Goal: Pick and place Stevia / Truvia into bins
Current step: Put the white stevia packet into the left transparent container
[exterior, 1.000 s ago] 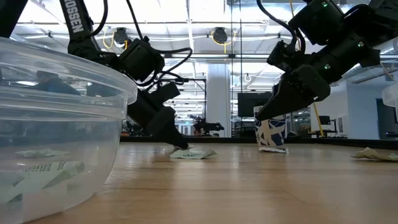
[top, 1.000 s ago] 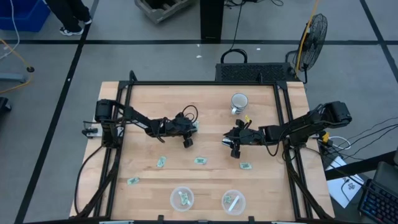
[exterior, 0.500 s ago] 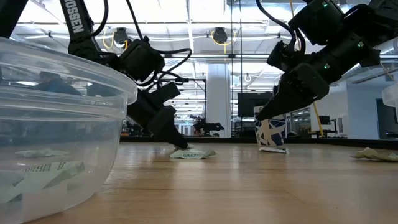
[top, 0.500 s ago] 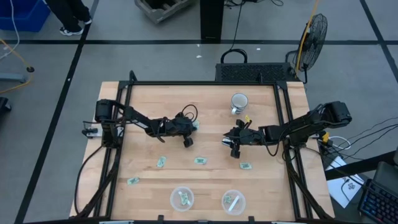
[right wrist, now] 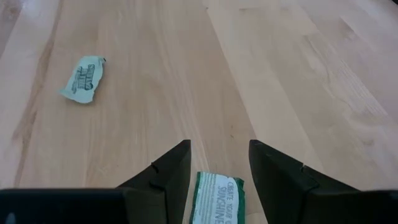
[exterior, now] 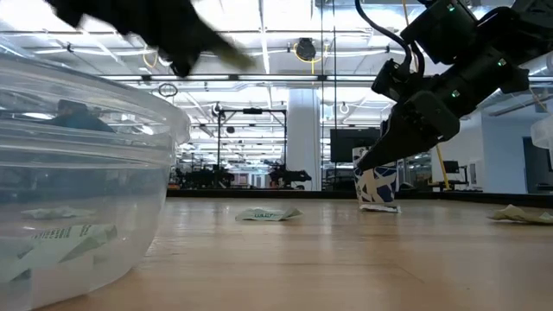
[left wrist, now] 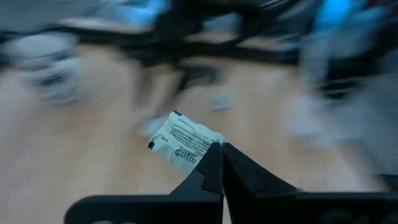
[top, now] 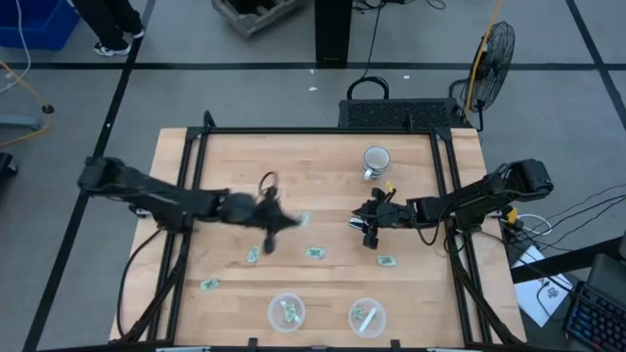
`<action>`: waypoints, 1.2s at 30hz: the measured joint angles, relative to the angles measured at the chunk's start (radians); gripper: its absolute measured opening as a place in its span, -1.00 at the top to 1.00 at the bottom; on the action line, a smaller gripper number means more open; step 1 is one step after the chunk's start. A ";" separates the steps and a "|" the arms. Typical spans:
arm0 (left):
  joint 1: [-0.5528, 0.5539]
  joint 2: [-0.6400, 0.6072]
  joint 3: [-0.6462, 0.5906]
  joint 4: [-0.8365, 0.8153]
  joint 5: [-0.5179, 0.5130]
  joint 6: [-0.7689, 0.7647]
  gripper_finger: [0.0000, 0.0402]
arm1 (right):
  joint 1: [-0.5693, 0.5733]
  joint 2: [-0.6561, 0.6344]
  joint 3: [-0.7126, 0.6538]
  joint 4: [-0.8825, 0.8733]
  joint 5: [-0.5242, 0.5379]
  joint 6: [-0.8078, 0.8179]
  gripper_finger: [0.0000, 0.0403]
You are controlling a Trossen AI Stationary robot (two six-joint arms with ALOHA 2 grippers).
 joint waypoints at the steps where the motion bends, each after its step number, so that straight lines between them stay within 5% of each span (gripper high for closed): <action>1: -0.050 -0.041 0.001 -0.020 0.013 -0.033 0.99 | 0.000 0.000 0.000 -0.006 0.000 0.000 0.23; 6: -0.315 -0.125 0.001 -0.082 0.013 -0.208 0.99 | 0.000 0.000 0.000 -0.015 0.000 0.000 0.23; 12: -0.500 0.010 0.001 -0.103 -0.135 -0.288 0.99 | 0.000 0.000 0.000 -0.013 0.000 0.033 0.23; 19: -0.506 0.235 0.000 0.025 -0.070 -0.365 1.00 | 0.000 0.000 0.000 0.023 0.000 0.034 0.23; 27: -0.513 0.347 0.001 0.210 -0.048 -0.393 1.00 | -0.003 0.000 0.000 0.033 0.002 0.015 0.23; 36: -0.513 0.477 0.092 0.199 -0.018 -0.411 0.99 | -0.003 0.000 0.000 0.034 0.002 0.015 0.23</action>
